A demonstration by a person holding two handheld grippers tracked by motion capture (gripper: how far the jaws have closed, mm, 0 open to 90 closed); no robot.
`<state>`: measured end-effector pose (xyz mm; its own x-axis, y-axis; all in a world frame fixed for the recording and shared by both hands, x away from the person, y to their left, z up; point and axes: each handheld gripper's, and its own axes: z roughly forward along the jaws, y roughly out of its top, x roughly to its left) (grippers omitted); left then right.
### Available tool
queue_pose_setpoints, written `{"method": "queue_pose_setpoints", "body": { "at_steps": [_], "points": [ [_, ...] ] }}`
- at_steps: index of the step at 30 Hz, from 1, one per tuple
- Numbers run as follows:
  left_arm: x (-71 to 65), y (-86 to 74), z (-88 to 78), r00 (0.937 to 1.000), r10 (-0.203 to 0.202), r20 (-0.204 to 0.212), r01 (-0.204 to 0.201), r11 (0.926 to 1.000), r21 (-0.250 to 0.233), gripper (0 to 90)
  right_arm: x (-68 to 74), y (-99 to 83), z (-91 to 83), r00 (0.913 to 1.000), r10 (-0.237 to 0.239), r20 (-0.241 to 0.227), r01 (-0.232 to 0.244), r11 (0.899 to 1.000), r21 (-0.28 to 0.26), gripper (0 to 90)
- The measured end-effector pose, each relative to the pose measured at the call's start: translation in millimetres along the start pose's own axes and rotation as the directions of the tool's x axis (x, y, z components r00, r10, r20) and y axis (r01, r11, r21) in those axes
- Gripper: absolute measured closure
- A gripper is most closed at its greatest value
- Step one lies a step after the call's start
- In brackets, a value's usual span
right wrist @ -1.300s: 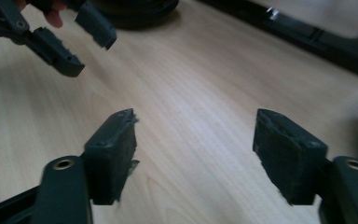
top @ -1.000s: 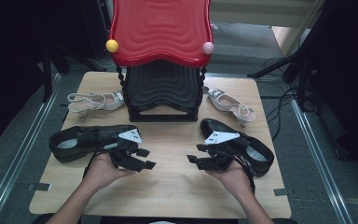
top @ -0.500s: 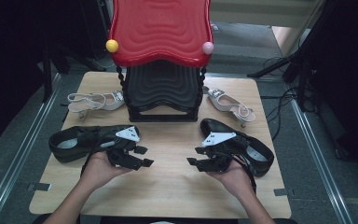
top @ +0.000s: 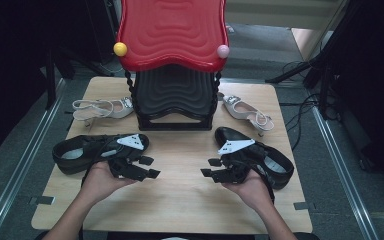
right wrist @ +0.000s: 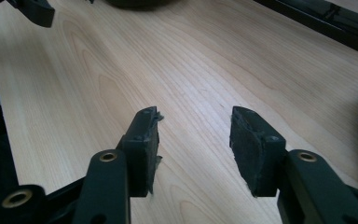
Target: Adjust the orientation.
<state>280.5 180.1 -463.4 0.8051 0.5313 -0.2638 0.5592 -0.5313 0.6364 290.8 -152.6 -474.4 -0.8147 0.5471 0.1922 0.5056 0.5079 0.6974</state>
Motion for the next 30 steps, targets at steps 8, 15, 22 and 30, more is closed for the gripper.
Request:
{"method": "queue_pose_setpoints", "body": {
  "at_steps": [8, 15, 22, 30],
  "points": [
    [2.2, -6.9, -16.4, 1.0, 0.007, -0.003, -0.007, 0.9999, 0.015, 50.9, -2.8, 2.2, 4.4, 0.9999, -0.005, -0.011, 0.005, 1.0, 0.013, 46.8],
    [5.7, -11.2, -32.9, 0.999, 0.01, -0.044, -0.008, 0.9994, 0.033, 47.3, -2.2, 4.5, 8.8, 0.9992, -0.012, -0.038, 0.013, 1.0, 0.023, 46.8],
    [11.1, -16.8, -51.0, 0.9969, 0.011, -0.077, -0.008, 0.9989, 0.046, 47.6, -0.1, 6.3, 13.0, 0.998, -0.035, -0.053, 0.037, 0.999, 0.034, 47.2],
    [26.0, -27.6, -80.0, 0.9935, -0.033, -0.109, 0.035, 0.9991, 0.024, 47.9, 0.1, 6.4, 16.2, 0.9973, -0.045, -0.059, 0.047, 0.998, 0.039, 46.1]
  ]
}}
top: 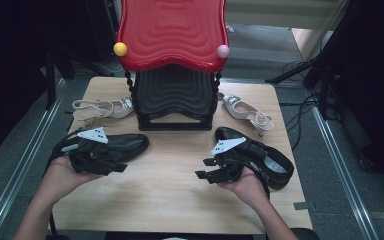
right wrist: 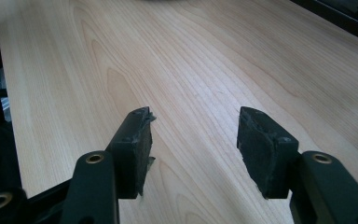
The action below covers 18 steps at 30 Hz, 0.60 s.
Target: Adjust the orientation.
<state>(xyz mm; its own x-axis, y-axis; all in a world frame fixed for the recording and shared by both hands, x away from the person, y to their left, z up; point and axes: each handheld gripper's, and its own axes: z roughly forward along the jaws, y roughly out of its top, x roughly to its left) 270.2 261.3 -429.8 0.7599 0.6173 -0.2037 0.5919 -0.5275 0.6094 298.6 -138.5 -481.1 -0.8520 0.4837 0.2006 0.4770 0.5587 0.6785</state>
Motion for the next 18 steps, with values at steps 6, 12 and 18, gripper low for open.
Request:
{"method": "queue_pose_setpoints", "body": {
  "at_steps": [6, 12, 18],
  "points": [
    [9.2, -9.6, -19.0, 0.9994, -0.021, -0.027, 0.02, 0.9998, -0.008, 48.5, -0.3, -0.6, 0.9, 0.9999, -0.011, 0.006, 0.011, 1.0, -0.001, 45.9],
    [25.7, -22.1, -32.7, 0.9957, -0.078, -0.05, 0.078, 0.9969, -0.012, 48.2, 0.2, -0.8, 2.8, 0.9998, -0.02, 0.005, 0.02, 1.0, 0.005, 45.9],
    [40.0, -37.3, -46.6, 0.9878, -0.121, -0.098, 0.12, 0.9926, -0.021, 47.6, 1.1, -0.7, 4.1, 0.9996, -0.027, 0.006, 0.027, 1.0, 0.008, 45.9]
  ]
}}
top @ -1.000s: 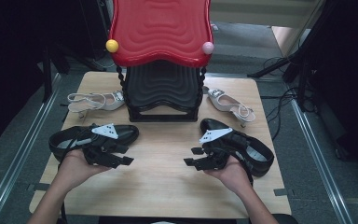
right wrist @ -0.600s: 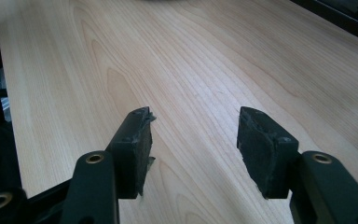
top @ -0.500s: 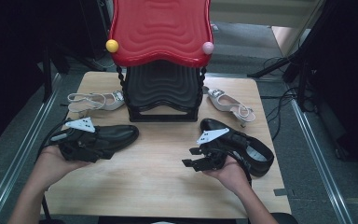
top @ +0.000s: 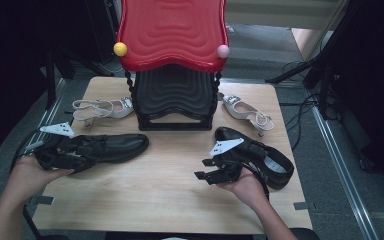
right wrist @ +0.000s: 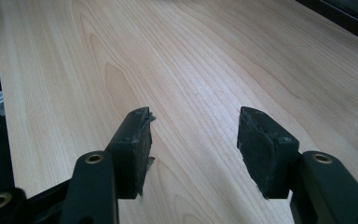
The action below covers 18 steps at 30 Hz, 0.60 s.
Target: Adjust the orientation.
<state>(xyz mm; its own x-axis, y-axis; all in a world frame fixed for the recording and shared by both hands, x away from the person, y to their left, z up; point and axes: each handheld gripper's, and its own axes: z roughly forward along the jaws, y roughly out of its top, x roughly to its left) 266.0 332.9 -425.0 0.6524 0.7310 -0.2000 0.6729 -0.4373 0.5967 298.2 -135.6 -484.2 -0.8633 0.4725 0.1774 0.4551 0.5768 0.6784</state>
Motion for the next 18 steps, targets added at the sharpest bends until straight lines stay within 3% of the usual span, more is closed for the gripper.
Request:
{"method": "queue_pose_setpoints", "body": {
  "at_steps": [3, 4, 6, 10, 18],
  "points": [
    [5.0, -3.7, -3.8, 0.9997, -0.018, -0.014, 0.018, 0.9998, 0.011, 47.3, -0.4, -0.1, 0.2, 1.0, -0.004, 0.001, 0.004, 1.0, 0.003, 45.9],
    [12.1, -9.6, -8.1, 0.9984, -0.037, -0.042, 0.038, 0.9991, 0.018, 47.3, -0.7, -0.4, 0.4, 1.0, -0.007, 0.004, 0.007, 1.0, 0.005, 45.8],
    [17.9, -14.5, -10.4, 0.9977, -0.052, -0.043, 0.053, 0.9985, 0.014, 47.1, -0.7, -0.7, 0.7, 0.9999, -0.01, 0.004, 0.01, 1.0, 0.006, 45.9],
    [25.7, -18.9, -3.8, 0.9958, -0.059, -0.071, 0.061, 0.9975, 0.035, 46.7, -0.8, -0.5, 1.9, 0.9999, -0.012, 0.003, 0.012, 1.0, 0.008, 45.9],
    [30.7, -6.8, 27.4, 0.9993, 0.003, -0.037, 0.001, 0.9959, 0.091, 48.7, 0.2, -0.2, 5.9, 0.9999, -0.01, 0.006, 0.01, 1.0, 0.025, 45.6]
  ]
}}
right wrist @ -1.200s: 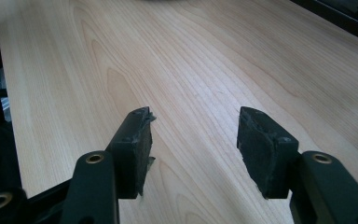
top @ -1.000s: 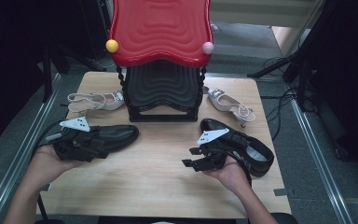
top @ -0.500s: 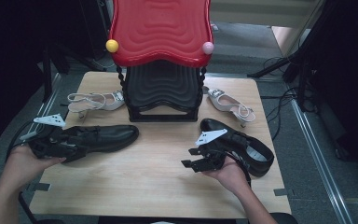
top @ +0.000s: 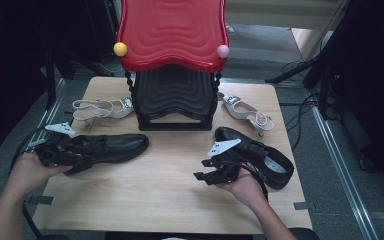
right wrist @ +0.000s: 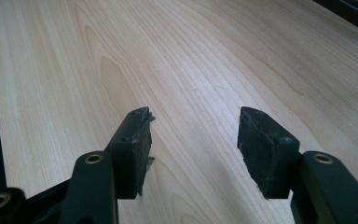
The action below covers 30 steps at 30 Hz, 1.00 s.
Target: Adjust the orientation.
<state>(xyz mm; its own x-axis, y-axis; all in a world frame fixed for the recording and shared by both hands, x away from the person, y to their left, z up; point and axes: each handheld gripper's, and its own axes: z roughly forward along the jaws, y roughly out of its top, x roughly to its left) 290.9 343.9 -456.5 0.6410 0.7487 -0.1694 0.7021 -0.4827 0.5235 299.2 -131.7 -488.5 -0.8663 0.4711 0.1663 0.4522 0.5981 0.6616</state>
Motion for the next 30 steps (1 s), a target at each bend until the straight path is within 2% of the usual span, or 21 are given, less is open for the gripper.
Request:
{"method": "queue_pose_setpoints", "body": {
  "at_steps": [5, 6, 7, 9, 10, 13, 15, 18, 19, 21, 23, 26, 27, 28, 30],
  "points": [
    [3.4, 6.1, 13.1, 1.0, 0.0, 0.006, 0.0, 1.0, -0.008, 53.6, 0.0, 0.3, 0.2, 1.0, 0.002, -0.003, -0.002, 1.0, -0.004, 45.6],
    [3.5, 7.1, 17.1, 1.0, -0.002, -0.003, 0.002, 1.0, -0.004, 55.7, -0.1, 0.4, 0.1, 1.0, 0.002, -0.004, -0.002, 1.0, -0.005, 45.6],
    [3.2, 8.0, 19.5, 0.9999, 0.003, 0.013, -0.003, 1.0, 0.003, 60.7, -0.1, 0.5, 0.1, 1.0, 0.002, -0.004, -0.002, 1.0, -0.007, 45.6],
    [1.7, 9.3, 20.3, 0.9998, 0.015, 0.012, -0.015, 0.9999, -0.008, 65.4, -0.6, 0.8, 0.9, 1.0, 0.001, -0.006, -0.001, 1.0, -0.011, 45.6],
    [1.7, 9.5, 19.4, 0.9996, 0.024, 0.017, -0.023, 0.9996, -0.019, 67.6, -0.7, 1.0, 1.3, 0.9999, 0.005, -0.009, -0.005, 1.0, -0.012, 45.6],
    [3.9, 8.1, 18.6, 0.999, 0.012, 0.043, -0.011, 0.9992, -0.038, 72.5, -0.3, 1.1, 1.1, 1.0, -0.003, -0.007, 0.003, 1.0, -0.017, 45.6],
    [4.0, 8.0, 17.4, 0.9979, 0.003, 0.065, -0.001, 0.9992, -0.039, 75.8, -0.5, 1.0, 0.4, 1.0, -0.002, -0.003, 0.002, 1.0, -0.02, 45.7],
    [3.6, 9.1, 16.6, 0.997, -0.01, 0.077, 0.013, 0.9992, -0.037, 78.6, -1.2, 1.0, -0.9, 1.0, 0.006, -0.006, -0.006, 1.0, -0.026, 45.7],
    [1.4, 10.6, 14.5, 0.9958, -0.016, 0.091, 0.021, 0.9984, -0.052, 80.0, -1.9, 0.9, -1.6, 1.0, 0.005, -0.009, -0.005, 1.0, -0.03, 45.6],
    [-0.6, 12.8, 10.3, 0.9966, -0.035, 0.075, 0.039, 0.998, -0.05, 80.9, -2.0, 0.9, -2.5, 0.9999, 0.006, -0.013, -0.006, 0.999, -0.035, 46.1],
    [-2.6, 12.9, 8.1, 0.9973, -0.029, 0.068, 0.033, 0.9977, -0.059, 81.6, -1.7, 0.9, -2.9, 1.0, 0.004, -0.007, -0.004, 0.999, -0.04, 46.2],
    [-8.7, 14.9, -0.5, 0.9956, -0.022, 0.091, 0.032, 0.9934, -0.11, 82.1, -2.3, 1.6, -5.8, 0.9999, 0.016, 0.001, -0.016, 0.998, -0.059, 46.4],
    [-10.7, 16.7, -2.4, 0.9937, -0.027, 0.109, 0.04, 0.9921, -0.119, 82.1, -2.6, 1.8, -6.5, 0.9998, 0.022, -0.002, -0.022, 0.998, -0.067, 46.3],
    [-10.7, 16.7, -2.4, 0.9937, -0.027, 0.109, 0.04, 0.9921, -0.119, 82.0, -2.6, 1.8, -6.5, 0.9998, 0.022, -0.002, -0.022, 0.998, -0.067, 46.3],
    [-19.2, 22.5, -3.3, 0.9921, -0.016, 0.124, 0.032, 0.9912, -0.128, 81.8, -3.3, 1.4, -7.8, 0.9997, 0.026, 0.003, -0.026, 0.997, -0.069, 45.8]
  ]
}}
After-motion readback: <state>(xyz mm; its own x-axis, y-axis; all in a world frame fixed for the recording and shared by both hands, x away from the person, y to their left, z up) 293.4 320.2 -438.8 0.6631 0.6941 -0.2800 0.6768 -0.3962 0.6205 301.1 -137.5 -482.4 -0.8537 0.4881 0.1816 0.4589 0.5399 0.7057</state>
